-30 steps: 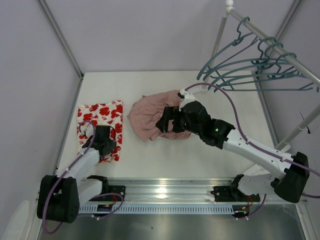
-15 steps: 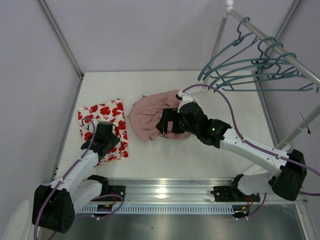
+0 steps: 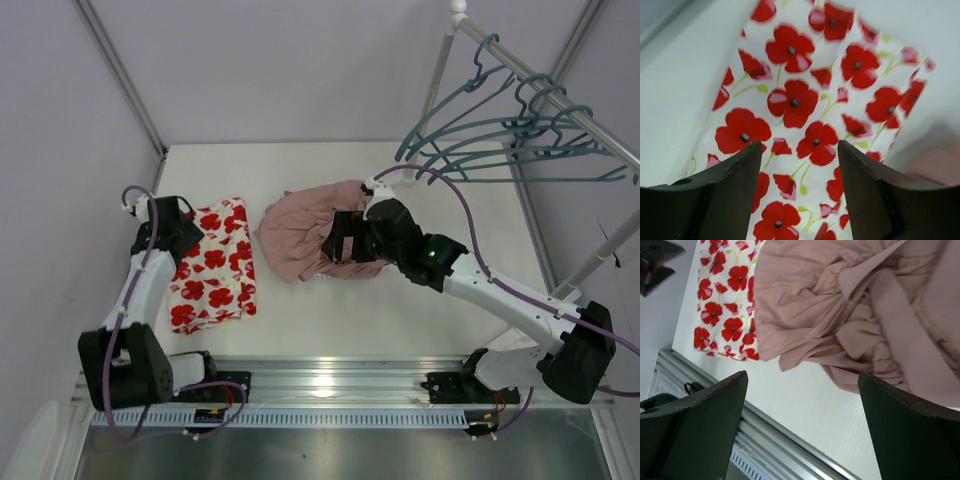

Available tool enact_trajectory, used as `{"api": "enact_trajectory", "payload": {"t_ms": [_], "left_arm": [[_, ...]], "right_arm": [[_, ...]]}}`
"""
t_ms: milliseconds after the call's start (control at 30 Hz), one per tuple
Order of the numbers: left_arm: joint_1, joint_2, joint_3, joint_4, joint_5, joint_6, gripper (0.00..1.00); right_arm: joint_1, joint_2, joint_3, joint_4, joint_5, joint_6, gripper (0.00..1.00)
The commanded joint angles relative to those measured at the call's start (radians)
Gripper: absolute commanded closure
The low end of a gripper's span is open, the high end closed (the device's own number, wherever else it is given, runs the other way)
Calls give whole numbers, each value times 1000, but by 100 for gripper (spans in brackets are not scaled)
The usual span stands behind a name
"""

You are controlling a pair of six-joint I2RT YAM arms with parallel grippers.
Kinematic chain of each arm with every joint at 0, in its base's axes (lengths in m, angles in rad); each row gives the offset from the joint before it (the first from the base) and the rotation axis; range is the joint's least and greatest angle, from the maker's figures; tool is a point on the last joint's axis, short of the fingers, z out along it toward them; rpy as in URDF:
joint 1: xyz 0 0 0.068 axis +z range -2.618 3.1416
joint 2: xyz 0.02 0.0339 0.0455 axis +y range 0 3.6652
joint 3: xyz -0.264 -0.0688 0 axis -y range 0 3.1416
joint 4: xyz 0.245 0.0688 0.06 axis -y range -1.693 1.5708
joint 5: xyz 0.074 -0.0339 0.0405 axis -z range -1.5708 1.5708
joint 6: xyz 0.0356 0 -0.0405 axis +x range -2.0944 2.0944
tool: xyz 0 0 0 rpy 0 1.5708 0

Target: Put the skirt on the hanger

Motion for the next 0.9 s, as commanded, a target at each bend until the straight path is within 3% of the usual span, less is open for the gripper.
{"api": "enact_trajectory", "payload": {"t_ms": [0, 133, 333, 600, 733, 867], "left_arm": [[12, 147, 34, 1, 124, 91, 32], [12, 236, -36, 85, 173, 65, 34], [12, 339, -59, 125, 122, -6, 36], [12, 479, -70, 122, 104, -248, 36], [4, 425, -99, 49, 61, -482, 37], [4, 326, -176, -22, 18, -609, 37]], "right_arm": [[-53, -66, 4, -35, 28, -5, 1], [-99, -90, -54, -32, 56, 0, 1], [-111, -43, -64, -41, 53, 12, 1], [-122, -37, -56, -15, 71, 26, 1], [-131, -40, -51, -27, 79, 34, 1], [-134, -53, -53, -32, 87, 40, 1]]}}
